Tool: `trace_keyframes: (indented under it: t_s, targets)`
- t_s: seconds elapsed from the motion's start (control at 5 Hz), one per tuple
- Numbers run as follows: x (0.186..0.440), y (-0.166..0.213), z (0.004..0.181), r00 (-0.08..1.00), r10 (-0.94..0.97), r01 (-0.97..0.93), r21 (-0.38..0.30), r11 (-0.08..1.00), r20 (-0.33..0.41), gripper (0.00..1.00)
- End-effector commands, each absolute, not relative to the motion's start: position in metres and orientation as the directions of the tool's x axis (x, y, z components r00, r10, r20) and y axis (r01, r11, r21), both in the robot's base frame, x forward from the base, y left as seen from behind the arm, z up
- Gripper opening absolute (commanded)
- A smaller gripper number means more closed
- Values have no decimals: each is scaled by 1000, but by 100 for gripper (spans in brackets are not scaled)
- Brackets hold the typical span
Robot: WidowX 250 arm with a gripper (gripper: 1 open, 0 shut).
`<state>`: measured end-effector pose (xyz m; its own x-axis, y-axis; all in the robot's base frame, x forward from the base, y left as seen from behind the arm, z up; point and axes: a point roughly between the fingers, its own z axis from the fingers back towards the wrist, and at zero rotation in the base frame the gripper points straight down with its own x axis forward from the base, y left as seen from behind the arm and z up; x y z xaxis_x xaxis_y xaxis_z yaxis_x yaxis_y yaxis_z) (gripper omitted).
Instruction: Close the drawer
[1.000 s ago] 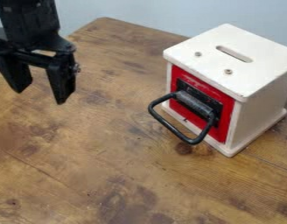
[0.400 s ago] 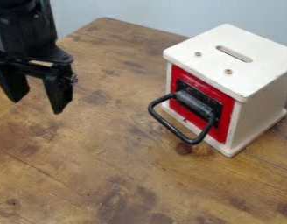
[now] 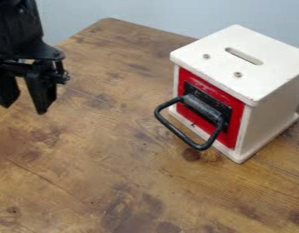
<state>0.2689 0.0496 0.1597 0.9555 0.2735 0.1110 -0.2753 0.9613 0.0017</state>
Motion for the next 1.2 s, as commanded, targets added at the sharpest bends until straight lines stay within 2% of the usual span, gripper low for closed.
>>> trace_keyframes:
  t_s: [0.0,0.4,0.6,1.0]
  targets:
    - [265,48,176,955,259,-262,-2,965,147,100]
    - [274,41,164,951,277,-280,2,960,137,100]
    - [281,46,167,908,395,-399,0,917,140,100]
    - [282,47,159,902,410,-414,0,910,137,100]
